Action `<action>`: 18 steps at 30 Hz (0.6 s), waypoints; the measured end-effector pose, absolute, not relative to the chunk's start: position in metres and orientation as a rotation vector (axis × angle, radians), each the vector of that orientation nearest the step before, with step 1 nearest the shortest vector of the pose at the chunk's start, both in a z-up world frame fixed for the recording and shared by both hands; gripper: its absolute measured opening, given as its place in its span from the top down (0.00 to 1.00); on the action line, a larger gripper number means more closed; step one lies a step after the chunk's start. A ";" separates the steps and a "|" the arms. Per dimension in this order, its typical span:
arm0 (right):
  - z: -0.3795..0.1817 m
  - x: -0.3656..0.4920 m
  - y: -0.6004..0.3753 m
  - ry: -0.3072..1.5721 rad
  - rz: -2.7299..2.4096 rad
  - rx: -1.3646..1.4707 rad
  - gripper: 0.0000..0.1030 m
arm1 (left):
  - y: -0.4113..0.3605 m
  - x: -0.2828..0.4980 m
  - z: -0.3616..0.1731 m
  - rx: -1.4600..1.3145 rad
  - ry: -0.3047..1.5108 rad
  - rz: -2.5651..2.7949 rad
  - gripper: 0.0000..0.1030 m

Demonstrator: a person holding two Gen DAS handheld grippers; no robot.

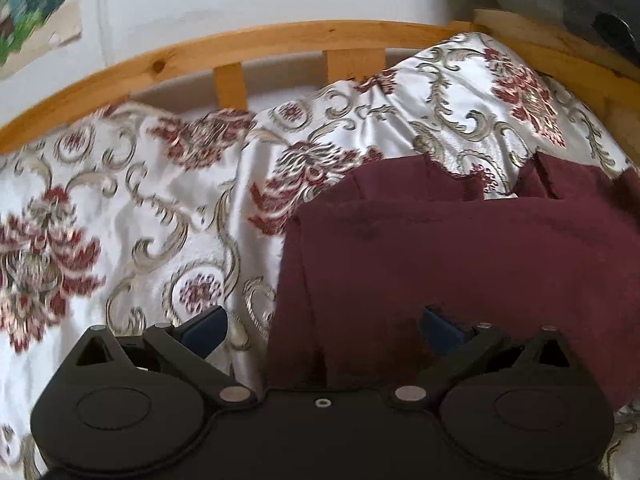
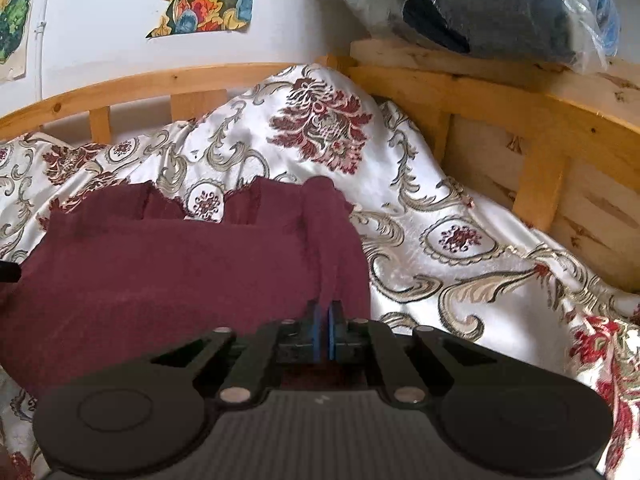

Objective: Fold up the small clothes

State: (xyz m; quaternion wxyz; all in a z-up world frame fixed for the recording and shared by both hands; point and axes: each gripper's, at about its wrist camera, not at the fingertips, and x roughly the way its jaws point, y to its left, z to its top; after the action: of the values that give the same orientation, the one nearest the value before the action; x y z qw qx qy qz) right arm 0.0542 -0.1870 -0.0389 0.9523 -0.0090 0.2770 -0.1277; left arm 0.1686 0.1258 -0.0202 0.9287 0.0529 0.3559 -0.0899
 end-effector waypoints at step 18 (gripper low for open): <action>-0.043 0.049 -0.114 0.414 -0.101 -0.288 0.00 | 0.157 0.124 -0.027 -0.145 0.847 -0.177 0.01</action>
State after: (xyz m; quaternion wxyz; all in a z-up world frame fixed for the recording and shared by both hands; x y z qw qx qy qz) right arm 0.0487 -0.1137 -0.0433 0.9671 -0.1424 0.2049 -0.0497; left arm 0.1241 0.1568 -0.0271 0.9054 -0.0700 0.4099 -0.0857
